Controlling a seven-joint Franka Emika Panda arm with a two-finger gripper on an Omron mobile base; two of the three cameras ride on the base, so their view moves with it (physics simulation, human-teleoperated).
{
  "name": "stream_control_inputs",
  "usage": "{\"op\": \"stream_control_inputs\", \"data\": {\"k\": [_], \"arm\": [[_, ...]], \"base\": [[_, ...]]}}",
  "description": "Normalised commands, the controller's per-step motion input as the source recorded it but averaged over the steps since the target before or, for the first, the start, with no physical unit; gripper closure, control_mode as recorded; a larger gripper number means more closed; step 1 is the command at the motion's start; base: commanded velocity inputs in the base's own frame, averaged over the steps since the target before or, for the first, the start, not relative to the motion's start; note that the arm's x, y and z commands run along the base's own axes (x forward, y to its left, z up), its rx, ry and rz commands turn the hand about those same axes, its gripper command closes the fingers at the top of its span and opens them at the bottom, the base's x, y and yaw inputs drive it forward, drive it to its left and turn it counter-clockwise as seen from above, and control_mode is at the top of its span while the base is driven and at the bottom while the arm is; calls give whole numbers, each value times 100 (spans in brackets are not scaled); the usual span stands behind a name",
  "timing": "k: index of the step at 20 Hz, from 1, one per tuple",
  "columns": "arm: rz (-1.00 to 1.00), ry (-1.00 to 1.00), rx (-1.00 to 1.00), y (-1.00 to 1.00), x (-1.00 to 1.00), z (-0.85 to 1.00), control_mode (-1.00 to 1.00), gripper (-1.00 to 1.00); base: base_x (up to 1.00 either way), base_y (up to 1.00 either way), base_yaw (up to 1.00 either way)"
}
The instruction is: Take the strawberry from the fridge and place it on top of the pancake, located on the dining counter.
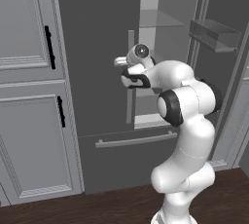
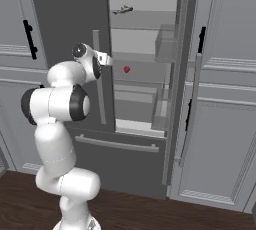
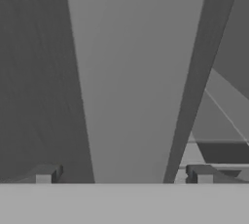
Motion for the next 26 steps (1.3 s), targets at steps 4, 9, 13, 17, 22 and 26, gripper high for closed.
{"op": "stream_control_inputs", "data": {"k": [4, 9, 13, 17, 22, 26], "arm": [[0, -1, 0, 0, 11, 0, -100, 100], [-2, 0, 0, 0, -16, 0, -100, 100], [-11, 0, 0, 22, -79, -8, -100, 100], [-12, 3, -3, 50, -85, -29, -100, 100], [-13, 7, -9, 68, -73, -31, -100, 100], [-27, 15, -15, 90, -51, -28, -100, 100]], "base": [[0, 0, 0], [0, 0, 0], [0, 0, 0], [0, 0, 0], [0, 0, 0], [0, 0, 0]]}}
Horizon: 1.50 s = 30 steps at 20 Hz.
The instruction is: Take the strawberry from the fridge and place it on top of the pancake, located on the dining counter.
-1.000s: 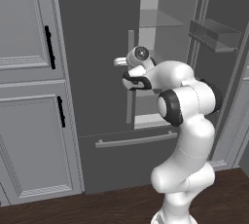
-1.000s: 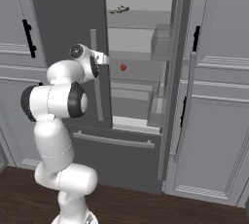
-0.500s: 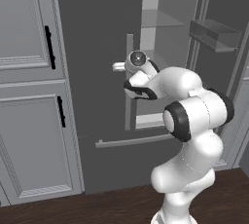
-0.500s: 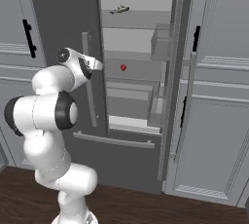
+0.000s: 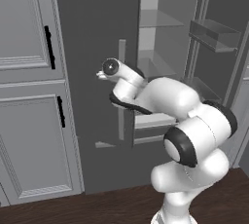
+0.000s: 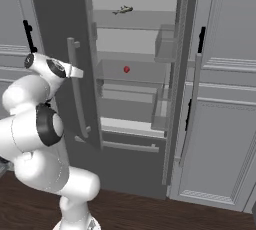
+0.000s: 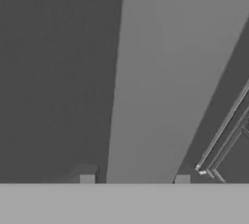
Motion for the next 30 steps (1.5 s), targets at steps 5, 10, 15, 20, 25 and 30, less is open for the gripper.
{"op": "stream_control_inputs", "data": {"k": [5, 10, 15, 20, 25, 30], "arm": [[-30, 2, -8, 89, -63, -18, -100, 100], [-27, 0, -8, 100, -42, -20, -100, 100], [-13, 0, -7, 65, -12, -3, -100, -100], [-9, 0, -4, 3, -2, -14, -100, -100], [-12, -15, -3, 8, 2, -26, -100, -100], [-14, -23, 0, 4, 0, -20, -100, -100]], "base": [[0, 0, 0], [0, 0, 0], [0, 0, 0], [0, 0, 0], [0, 0, 0], [0, 0, 0]]}}
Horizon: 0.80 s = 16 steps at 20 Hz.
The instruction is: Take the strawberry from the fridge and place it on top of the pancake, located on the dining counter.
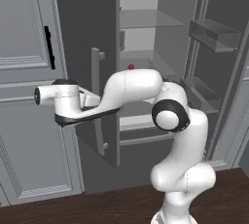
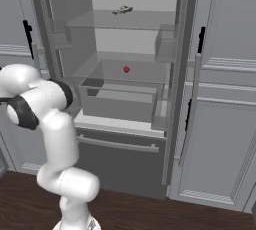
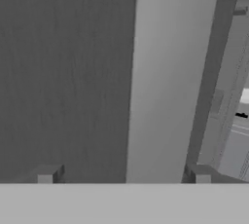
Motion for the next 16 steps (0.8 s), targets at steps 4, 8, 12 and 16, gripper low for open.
{"op": "stream_control_inputs", "data": {"k": [4, 8, 12, 16], "arm": [[-2, -14, 0, 46, -11, 0, -100, -100], [0, -8, 0, 21, -34, 5, -100, -100], [2, -1, 2, -11, -78, 6, -100, -100], [0, -3, 8, -47, -97, 19, -100, -100]], "base": [[0, 0, 0], [0, 0, 0], [0, 0, 0], [0, 0, 0]]}}
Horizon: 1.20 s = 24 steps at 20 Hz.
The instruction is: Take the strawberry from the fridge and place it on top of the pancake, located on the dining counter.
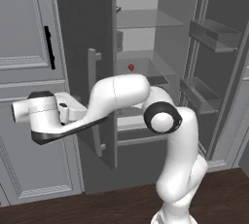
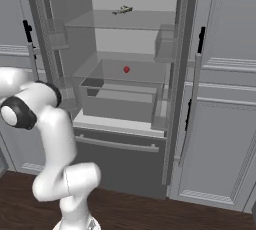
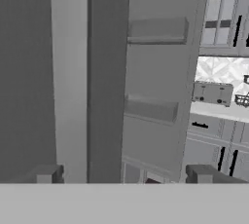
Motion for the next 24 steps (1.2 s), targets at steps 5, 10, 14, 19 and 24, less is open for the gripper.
{"op": "stream_control_inputs", "data": {"k": [5, 10, 14, 19, 24], "arm": [[0, -3, 13, -86, -100, 17, -100, -100], [1, -7, 30, -93, -83, 16, -100, -100], [0, -2, 65, -100, -7, 0, -100, -100], [0, -6, 77, -93, 19, 7, -100, -100], [2, 0, 99, -86, 58, 3, -100, -100]], "base": [[0, 0, 0], [0, 0, 0], [0, 0, 0], [0, 0, 0], [0, 0, 0]]}}
